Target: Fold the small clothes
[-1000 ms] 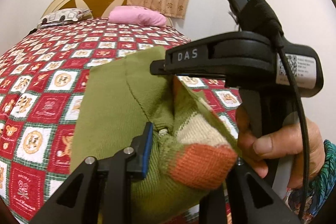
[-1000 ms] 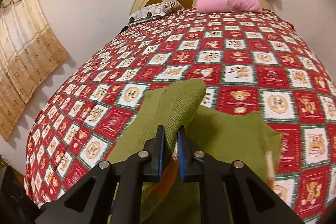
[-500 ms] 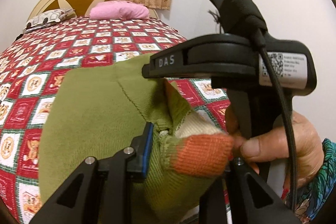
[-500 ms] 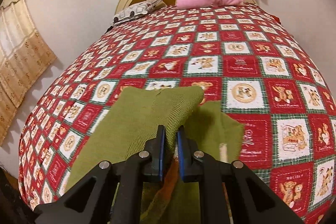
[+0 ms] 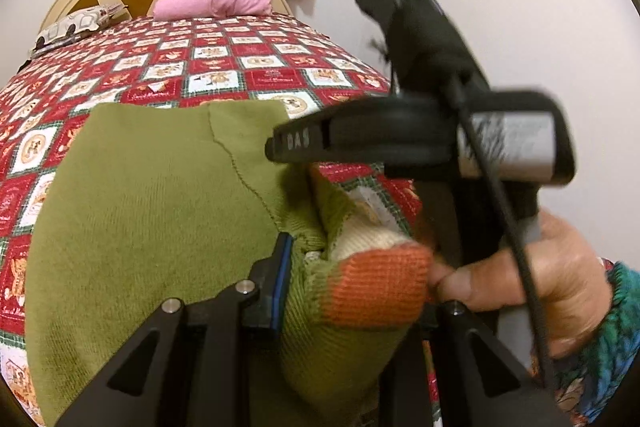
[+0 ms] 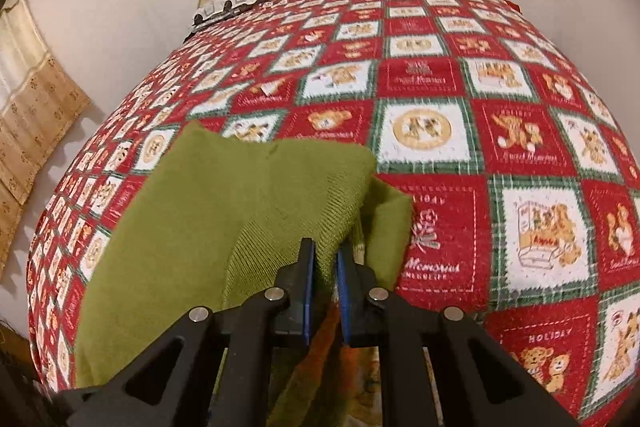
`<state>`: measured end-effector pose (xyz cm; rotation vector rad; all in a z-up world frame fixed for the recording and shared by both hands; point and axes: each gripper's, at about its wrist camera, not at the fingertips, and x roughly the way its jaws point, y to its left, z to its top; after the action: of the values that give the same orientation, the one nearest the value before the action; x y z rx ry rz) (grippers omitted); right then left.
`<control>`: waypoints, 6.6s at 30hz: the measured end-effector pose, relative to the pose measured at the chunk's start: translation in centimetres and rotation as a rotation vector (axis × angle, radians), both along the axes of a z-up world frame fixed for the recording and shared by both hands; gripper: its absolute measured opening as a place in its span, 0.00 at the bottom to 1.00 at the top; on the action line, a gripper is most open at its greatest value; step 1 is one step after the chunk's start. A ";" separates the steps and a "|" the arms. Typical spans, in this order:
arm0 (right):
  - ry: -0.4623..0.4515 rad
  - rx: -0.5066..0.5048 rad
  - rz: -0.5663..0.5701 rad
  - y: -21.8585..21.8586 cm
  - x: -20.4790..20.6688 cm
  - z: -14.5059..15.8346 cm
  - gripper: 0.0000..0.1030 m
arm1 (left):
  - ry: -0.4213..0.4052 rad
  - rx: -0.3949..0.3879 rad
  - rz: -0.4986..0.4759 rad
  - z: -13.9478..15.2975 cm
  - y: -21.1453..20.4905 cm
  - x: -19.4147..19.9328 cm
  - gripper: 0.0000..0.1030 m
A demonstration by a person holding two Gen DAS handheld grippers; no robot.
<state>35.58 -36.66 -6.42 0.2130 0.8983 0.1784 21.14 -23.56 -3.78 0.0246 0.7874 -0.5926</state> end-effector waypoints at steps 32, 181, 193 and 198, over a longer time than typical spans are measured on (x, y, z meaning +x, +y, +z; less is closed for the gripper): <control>-0.120 -0.106 -0.082 5.3 -16.3 4.2 0.33 | 0.043 0.149 0.238 -2.0 14.9 -4.8 0.80; -0.057 0.102 -0.124 0.6 -3.4 -2.0 0.47 | 0.180 -0.144 0.159 -3.0 10.8 9.1 0.71; -0.068 0.033 -0.124 1.8 -3.5 -1.5 0.36 | 0.176 -0.164 0.143 -3.0 10.8 9.0 0.60; -0.096 -0.112 -0.143 4.2 -4.4 0.0 0.25 | 0.167 -0.161 0.144 -2.8 10.9 8.8 0.55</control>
<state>31.15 -32.49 -6.45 0.1625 0.7917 0.0052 29.98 -12.70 -6.57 -0.2303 0.8927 -0.5237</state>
